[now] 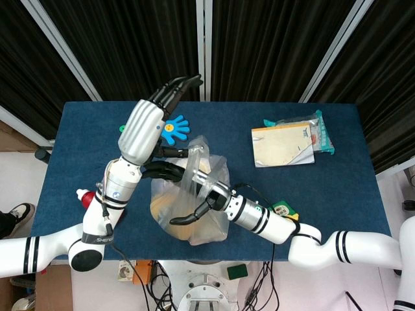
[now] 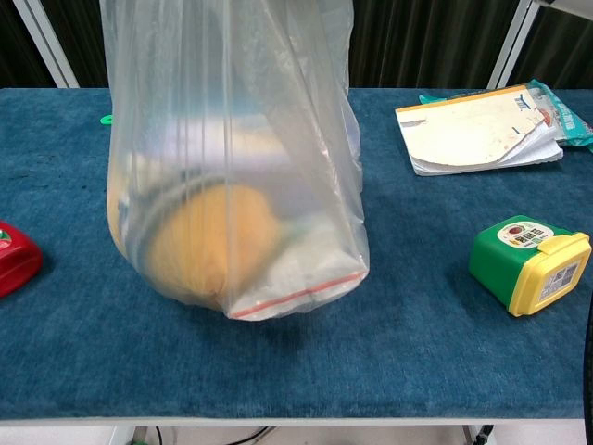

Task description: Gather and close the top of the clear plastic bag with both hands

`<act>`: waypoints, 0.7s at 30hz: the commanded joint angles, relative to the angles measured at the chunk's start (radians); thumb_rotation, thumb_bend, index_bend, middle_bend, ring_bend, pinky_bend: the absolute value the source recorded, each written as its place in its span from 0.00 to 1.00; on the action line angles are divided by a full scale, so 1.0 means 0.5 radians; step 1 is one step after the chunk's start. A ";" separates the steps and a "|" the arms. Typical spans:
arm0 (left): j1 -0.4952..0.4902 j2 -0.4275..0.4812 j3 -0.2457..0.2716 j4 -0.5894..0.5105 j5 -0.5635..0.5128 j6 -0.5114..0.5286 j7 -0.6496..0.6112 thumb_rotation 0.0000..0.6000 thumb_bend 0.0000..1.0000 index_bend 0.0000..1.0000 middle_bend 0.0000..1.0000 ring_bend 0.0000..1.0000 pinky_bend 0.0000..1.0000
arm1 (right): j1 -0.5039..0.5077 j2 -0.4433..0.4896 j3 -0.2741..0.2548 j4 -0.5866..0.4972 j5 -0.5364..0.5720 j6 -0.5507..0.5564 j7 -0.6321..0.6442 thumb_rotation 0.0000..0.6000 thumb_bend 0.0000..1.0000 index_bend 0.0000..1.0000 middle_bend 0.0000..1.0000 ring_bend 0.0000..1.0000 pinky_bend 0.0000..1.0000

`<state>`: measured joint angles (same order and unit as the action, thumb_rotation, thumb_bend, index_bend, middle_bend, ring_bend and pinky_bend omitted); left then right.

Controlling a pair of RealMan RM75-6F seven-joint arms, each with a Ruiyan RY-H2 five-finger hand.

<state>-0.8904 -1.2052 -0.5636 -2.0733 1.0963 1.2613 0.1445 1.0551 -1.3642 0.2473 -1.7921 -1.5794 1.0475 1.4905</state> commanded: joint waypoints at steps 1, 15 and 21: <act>-0.002 0.072 -0.036 -0.033 -0.085 -0.043 0.007 1.00 0.01 0.07 0.17 0.10 0.22 | -0.008 0.019 0.010 -0.027 0.018 -0.008 -0.008 1.00 0.16 0.12 0.16 0.00 0.09; -0.034 0.555 -0.156 -0.074 -0.771 -0.470 -0.090 1.00 0.02 0.07 0.17 0.11 0.22 | -0.042 0.044 0.023 -0.045 0.008 0.007 0.042 1.00 0.15 0.12 0.18 0.00 0.10; -0.025 0.713 -0.152 -0.052 -0.837 -0.648 -0.181 1.00 0.02 0.07 0.17 0.11 0.21 | -0.059 0.080 0.025 -0.060 -0.030 0.038 0.085 1.00 0.15 0.12 0.18 0.01 0.11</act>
<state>-0.9039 -0.8697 -0.6381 -2.1044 0.6933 0.9673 0.0754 1.0271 -1.3267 0.2601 -1.8204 -1.5911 1.0638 1.5299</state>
